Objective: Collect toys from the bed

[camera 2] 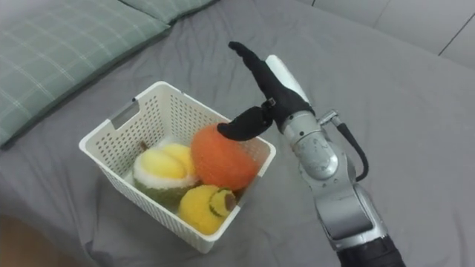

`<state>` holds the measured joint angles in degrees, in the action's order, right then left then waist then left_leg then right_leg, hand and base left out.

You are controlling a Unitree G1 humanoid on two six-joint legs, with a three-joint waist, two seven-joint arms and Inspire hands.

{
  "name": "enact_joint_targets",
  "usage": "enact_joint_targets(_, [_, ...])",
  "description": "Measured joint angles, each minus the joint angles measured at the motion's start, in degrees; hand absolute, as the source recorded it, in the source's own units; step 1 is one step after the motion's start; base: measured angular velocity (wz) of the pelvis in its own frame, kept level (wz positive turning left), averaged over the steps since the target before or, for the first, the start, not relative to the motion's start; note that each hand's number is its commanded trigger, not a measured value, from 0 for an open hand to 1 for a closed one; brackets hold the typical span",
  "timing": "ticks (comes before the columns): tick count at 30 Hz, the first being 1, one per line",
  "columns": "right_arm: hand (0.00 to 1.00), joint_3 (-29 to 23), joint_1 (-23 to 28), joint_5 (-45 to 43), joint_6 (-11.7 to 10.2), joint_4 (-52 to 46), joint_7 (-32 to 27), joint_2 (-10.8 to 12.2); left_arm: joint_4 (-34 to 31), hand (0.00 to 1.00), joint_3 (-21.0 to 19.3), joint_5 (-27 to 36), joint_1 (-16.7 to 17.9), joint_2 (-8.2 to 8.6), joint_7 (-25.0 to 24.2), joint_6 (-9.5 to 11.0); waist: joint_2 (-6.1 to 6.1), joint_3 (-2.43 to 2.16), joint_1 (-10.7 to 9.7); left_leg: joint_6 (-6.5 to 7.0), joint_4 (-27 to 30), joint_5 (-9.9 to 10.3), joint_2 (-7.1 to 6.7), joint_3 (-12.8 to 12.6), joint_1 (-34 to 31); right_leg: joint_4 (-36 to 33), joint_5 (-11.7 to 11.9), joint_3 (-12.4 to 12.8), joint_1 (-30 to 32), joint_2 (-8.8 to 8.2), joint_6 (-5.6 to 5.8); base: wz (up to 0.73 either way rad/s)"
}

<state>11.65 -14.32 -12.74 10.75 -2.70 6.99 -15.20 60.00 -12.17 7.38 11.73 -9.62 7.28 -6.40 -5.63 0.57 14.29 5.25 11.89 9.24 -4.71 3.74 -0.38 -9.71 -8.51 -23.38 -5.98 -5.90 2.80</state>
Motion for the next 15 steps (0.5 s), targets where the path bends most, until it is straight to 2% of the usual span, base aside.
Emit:
enact_joint_targets(5, [0.00,-5.8,3.5,5.4,-1.6,-0.7,-1.2,-0.3,-0.3,0.00,-0.2,0.2,1.3,0.13,0.0,0.3,0.57,-0.18,-2.4,0.25,-0.6,0.1,0.48,-3.0,1.5,0.0,0.0,3.2,-0.1,0.06,0.01,-0.26])
enact_joint_targets(7, [0.00,-10.2,6.3,9.9,-2.8,-1.4,-2.8,-0.5,-0.3,0.00,-1.3,0.8,2.1,0.19,0.1,1.4,1.15,-0.34,-4.8,0.43,-0.7,0.3,0.66,-4.0,1.9,-0.1,0.1,4.4,0.0,0.14,0.14,-0.29])
enact_joint_targets(8, [0.00,-11.4,7.0,11.5,-3.1,-1.5,-3.2,-0.5,-0.3,0.00,-1.5,1.0,2.3,0.19,0.1,1.7,1.39,-0.32,-5.3,0.45,-0.7,0.4,0.76,-4.5,1.9,-0.1,0.1,4.7,0.0,0.18,0.20,-0.31])
enact_joint_targets(10, [0.00,-16.2,9.4,15.5,-4.2,-1.5,-5.7,-0.7,-0.4,0.00,-2.4,0.9,2.8,0.27,0.1,1.9,2.06,-0.75,-7.8,0.55,-0.7,0.8,0.96,-5.7,2.2,-0.1,0.2,6.1,0.1,0.40,0.27,-0.29])
enact_joint_targets(13, [0.00,-20.8,12.4,18.9,-5.3,-1.0,-10.1,-0.7,-0.4,0.00,-2.4,1.0,3.1,0.26,0.1,2.6,2.89,-0.81,-10.1,0.47,-1.3,1.1,1.29,-7.3,3.4,-0.3,0.2,8.2,0.0,0.76,0.27,-0.33])
enact_joint_targets(15, [0.00,-22.5,13.8,20.2,-6.4,0.9,-12.4,-0.8,-0.4,0.00,-2.4,0.9,3.1,0.26,0.1,2.8,3.02,-0.80,-11.9,0.36,-1.8,1.1,1.60,-8.5,4.0,-0.2,0.2,9.3,0.1,0.99,0.20,-0.29])
